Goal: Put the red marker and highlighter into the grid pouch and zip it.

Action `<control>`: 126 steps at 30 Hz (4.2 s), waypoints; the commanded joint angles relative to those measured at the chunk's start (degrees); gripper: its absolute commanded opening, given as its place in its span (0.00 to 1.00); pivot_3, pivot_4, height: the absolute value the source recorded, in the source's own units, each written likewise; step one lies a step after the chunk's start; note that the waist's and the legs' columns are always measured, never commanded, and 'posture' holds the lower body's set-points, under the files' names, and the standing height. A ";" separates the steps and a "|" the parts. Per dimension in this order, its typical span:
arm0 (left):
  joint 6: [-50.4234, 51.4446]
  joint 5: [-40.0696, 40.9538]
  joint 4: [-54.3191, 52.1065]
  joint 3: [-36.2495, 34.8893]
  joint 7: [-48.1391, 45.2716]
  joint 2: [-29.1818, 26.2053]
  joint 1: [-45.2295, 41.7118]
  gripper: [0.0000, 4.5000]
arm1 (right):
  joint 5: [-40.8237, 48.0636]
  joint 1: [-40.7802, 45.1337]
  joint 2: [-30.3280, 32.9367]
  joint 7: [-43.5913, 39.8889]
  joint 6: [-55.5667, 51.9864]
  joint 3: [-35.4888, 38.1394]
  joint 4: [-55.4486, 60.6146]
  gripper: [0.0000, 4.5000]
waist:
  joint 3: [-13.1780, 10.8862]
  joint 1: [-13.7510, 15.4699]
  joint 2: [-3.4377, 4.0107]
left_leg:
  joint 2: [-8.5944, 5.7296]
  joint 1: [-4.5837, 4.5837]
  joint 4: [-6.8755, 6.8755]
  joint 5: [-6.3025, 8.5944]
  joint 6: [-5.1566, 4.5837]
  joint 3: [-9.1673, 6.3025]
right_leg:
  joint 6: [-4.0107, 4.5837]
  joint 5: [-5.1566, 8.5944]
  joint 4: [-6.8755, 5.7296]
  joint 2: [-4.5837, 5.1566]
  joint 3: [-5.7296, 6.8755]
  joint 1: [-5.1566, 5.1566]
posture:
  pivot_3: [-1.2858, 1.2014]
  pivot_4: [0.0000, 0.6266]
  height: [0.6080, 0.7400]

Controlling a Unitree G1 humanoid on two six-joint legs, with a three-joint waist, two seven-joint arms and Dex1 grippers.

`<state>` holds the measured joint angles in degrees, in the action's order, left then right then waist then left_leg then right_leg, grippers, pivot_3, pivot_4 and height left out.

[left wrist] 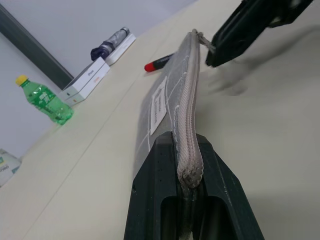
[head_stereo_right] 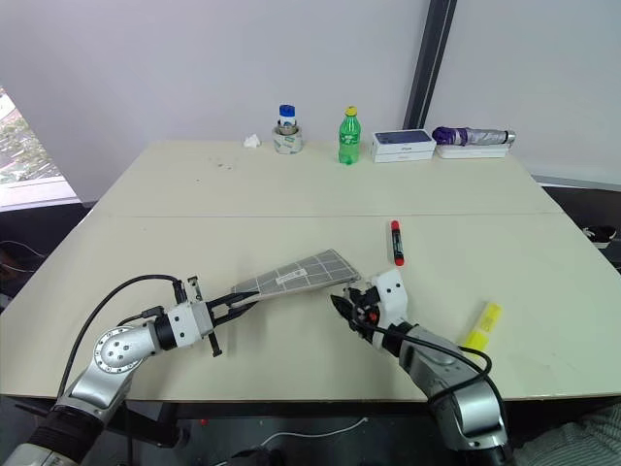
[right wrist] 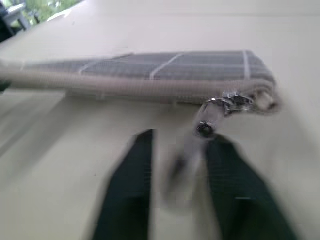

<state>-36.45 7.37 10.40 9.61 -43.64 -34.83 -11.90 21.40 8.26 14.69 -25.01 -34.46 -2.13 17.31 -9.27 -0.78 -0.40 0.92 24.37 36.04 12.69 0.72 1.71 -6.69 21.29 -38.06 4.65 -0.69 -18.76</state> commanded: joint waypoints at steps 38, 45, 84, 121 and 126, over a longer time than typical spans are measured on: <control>0.97 -9.17 -0.89 -0.89 6.15 6.77 -3.43 0.00 | -21.09 21.89 7.00 -27.00 26.24 -24.03 -9.15 0.13 | -0.01 0.00 -0.01 | -0.01 0.09 0.05 -0.01 0.01 0.02 | -0.01 0.00 -0.05 -0.04 0.02 -0.14 | 0.52 0.24 1.00; 2.54 -4.99 -2.39 -1.40 4.52 6.54 -2.25 0.00 | -17.90 17.67 11.60 -28.77 23.42 -19.72 -1.06 0.86 | -0.01 0.15 -0.02 | -0.02 0.10 0.06 -0.01 0.01 0.02 | -0.01 0.00 -0.04 0.02 0.02 -0.12 | 0.52 0.24 1.00; -3.04 -9.31 1.88 -4.31 8.32 2.52 -1.91 0.00 | -16.75 16.02 3.57 13.43 4.95 9.47 -17.53 0.99 | -0.03 -0.01 -0.03 | -0.02 0.08 -0.04 -0.03 0.04 0.05 | 0.00 0.00 -0.05 -0.02 -0.01 -0.17 | 0.52 0.24 1.00; -3.14 -10.33 2.53 -3.26 7.90 3.62 -3.28 0.00 | -0.91 -7.35 20.78 -21.92 22.50 9.09 6.51 0.09 | -0.06 -0.11 -0.04 | 0.05 0.04 -0.03 -0.01 0.02 0.10 | 0.00 -0.01 -0.03 -0.01 -0.10 -0.12 | 0.52 0.24 1.00; -4.54 -10.60 4.01 -3.02 8.03 3.97 -4.31 0.00 | -6.98 -8.85 23.91 -22.69 25.53 6.29 4.90 0.09 | -0.07 0.16 -0.06 | 0.01 0.06 -0.01 -0.01 0.02 0.09 | -0.01 -0.01 0.01 0.00 -0.08 -0.10 | 0.52 0.24 1.00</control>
<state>-39.59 -3.55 14.93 6.61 -36.03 -31.08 -15.36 16.50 -0.98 37.56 -47.50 -11.28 4.51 21.91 -9.34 -0.63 -0.45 0.93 24.42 36.04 12.68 0.74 1.79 -6.70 21.28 -38.05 4.65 -0.76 -18.85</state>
